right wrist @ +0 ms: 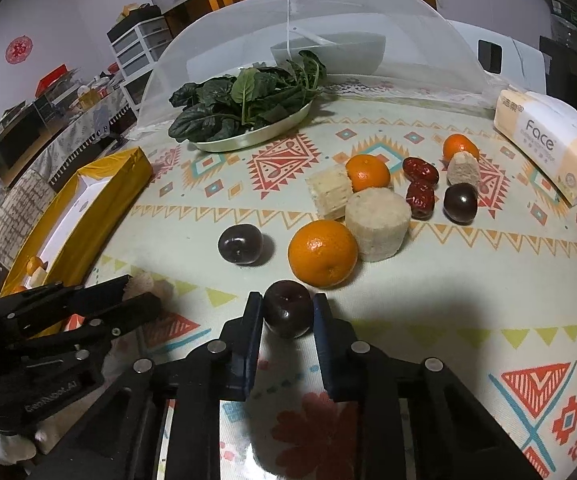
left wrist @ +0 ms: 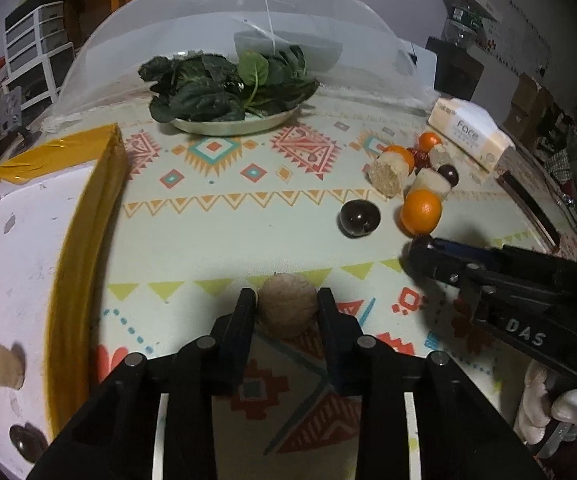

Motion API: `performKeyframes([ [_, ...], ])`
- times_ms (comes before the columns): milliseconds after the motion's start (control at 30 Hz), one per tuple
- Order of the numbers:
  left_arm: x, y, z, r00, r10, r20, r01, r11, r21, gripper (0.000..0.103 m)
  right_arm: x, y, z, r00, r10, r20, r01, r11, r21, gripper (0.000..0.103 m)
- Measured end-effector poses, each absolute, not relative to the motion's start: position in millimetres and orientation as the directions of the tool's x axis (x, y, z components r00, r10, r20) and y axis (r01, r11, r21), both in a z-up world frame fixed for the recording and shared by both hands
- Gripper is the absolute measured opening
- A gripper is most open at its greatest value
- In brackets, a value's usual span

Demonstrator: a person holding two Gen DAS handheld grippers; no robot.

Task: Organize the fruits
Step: 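Grasp a beige taro chunk with the left gripper while the right grasps a dark plum, then place the taro chunk in the white tray with the left gripper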

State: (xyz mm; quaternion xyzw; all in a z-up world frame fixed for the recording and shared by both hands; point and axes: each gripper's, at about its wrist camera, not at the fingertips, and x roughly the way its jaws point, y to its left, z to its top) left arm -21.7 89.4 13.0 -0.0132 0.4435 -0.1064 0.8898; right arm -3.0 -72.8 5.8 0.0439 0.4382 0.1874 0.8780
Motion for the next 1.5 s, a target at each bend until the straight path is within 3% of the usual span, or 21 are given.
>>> performKeyframes([
  [400,-87.1,136.3,58.9,0.683,-0.231,-0.693,0.098,0.969,-0.226,0.029,-41.9,-55.6,43.3,0.573,0.411,-0.709,-0.346,0.906,0.245,0.026],
  [767,-137.6,271.5,68.4,0.747,-0.015,-0.665,-0.218,0.939,-0.266,0.029,-73.1,37.6,78.6,0.514,0.538,-0.668,-0.531,0.811,0.246,0.026],
  [867,-144.8,293.9,62.9,0.742,-0.012,-0.67,-0.254,0.92,-0.298,0.029,-74.4,68.8,78.2,0.481,0.563,-0.672,-0.569,0.784,0.249,0.026],
  [967,-150.7,290.4,61.3,0.744,-0.074,-0.664,-0.188,0.93,-0.315,0.029,-74.2,82.4,76.3,0.465,0.574,-0.674,-0.584,0.771,0.254,0.026],
  [1233,-148.0,206.7,57.4,0.69,-0.328,-0.645,0.167,0.939,-0.3,0.029,-71.8,56.3,61.2,0.472,0.548,-0.691,-0.523,0.805,0.281,0.026],
  [1467,-139.9,169.2,46.9,0.643,-0.352,-0.68,0.225,0.936,-0.272,0.031,-61.3,18.9,51.7,0.48,0.529,-0.699,-0.453,0.833,0.319,0.026],
  [1500,-139.6,167.8,46.2,0.639,-0.346,-0.687,0.225,0.938,-0.263,0.036,-59.4,16.3,53.4,0.482,0.534,-0.695,-0.451,0.831,0.326,0.026],
])
